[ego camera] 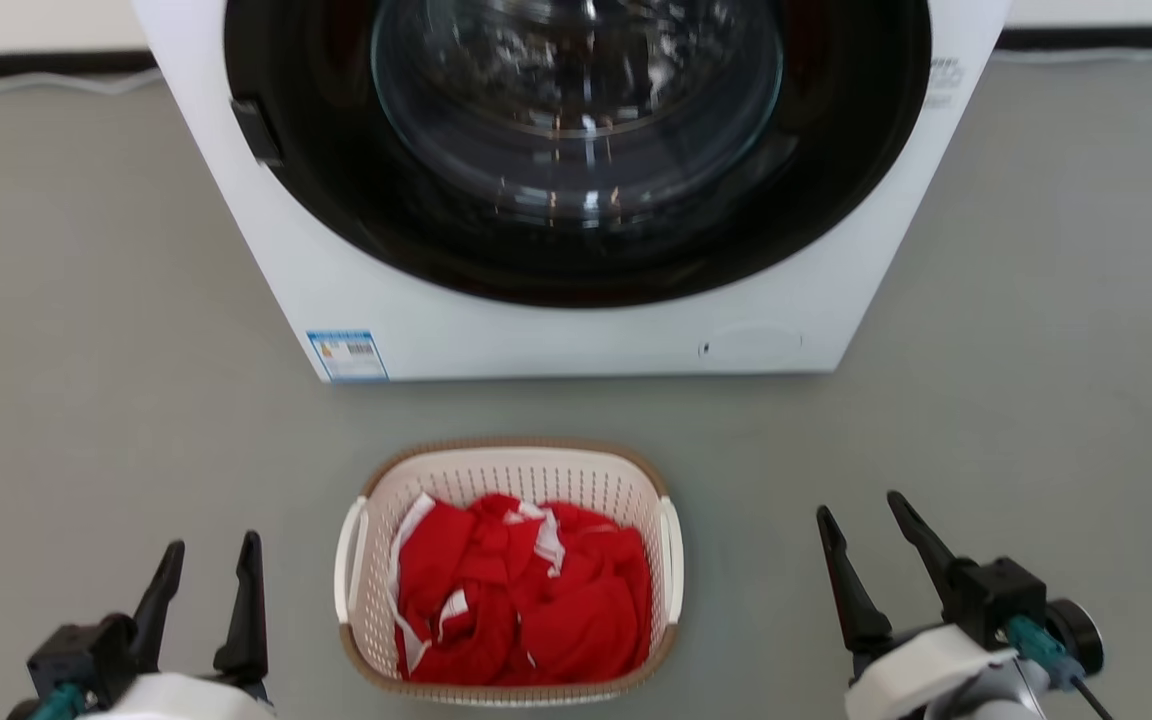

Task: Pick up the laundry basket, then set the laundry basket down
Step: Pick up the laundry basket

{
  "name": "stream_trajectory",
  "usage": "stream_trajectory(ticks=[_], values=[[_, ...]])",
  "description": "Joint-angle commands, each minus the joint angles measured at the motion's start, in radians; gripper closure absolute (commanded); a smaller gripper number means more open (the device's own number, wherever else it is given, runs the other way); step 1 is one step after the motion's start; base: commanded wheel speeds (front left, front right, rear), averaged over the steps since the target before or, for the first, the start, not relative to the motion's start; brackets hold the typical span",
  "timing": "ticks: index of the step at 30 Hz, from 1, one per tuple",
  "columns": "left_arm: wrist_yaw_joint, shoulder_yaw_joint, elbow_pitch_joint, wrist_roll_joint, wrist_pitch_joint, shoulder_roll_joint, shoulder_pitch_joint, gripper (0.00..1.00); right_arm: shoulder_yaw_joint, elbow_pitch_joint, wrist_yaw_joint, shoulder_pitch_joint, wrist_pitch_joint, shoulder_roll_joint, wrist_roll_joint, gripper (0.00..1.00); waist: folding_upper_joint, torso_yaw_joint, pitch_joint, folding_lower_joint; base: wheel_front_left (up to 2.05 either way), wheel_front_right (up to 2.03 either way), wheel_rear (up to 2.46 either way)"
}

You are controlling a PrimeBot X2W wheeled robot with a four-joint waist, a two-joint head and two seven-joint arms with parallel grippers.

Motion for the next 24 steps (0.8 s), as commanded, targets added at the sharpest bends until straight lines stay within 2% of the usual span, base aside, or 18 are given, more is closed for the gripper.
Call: stream_trajectory(ticks=[1, 13, 24], values=[[-0.001, 0.024, -0.015, -0.019, -0.01, 0.023, -0.054, 0.0, 0.033, -0.011, 0.007, -0.043, -0.014, -0.005, 0.011, 0.0, 0.0, -0.004, 0.039, 0.0, 0.0, 0.0, 0.0], [-0.001, -0.046, 0.059, -0.114, -0.01, 0.107, -0.187, 0.0, 0.115, 0.123, 0.007, -0.193, -0.014, -0.005, 0.059, 0.0, 0.0, -0.003, 0.212, 0.0, 0.0, 0.0, 0.0], [-0.001, -0.119, 0.117, -0.18, -0.01, 0.186, -0.302, 0.0, 0.155, 0.156, 0.007, -0.306, -0.014, -0.005, 0.09, 0.0, 0.0, 0.003, 0.369, 0.0, 0.0, 0.0, 0.0]])
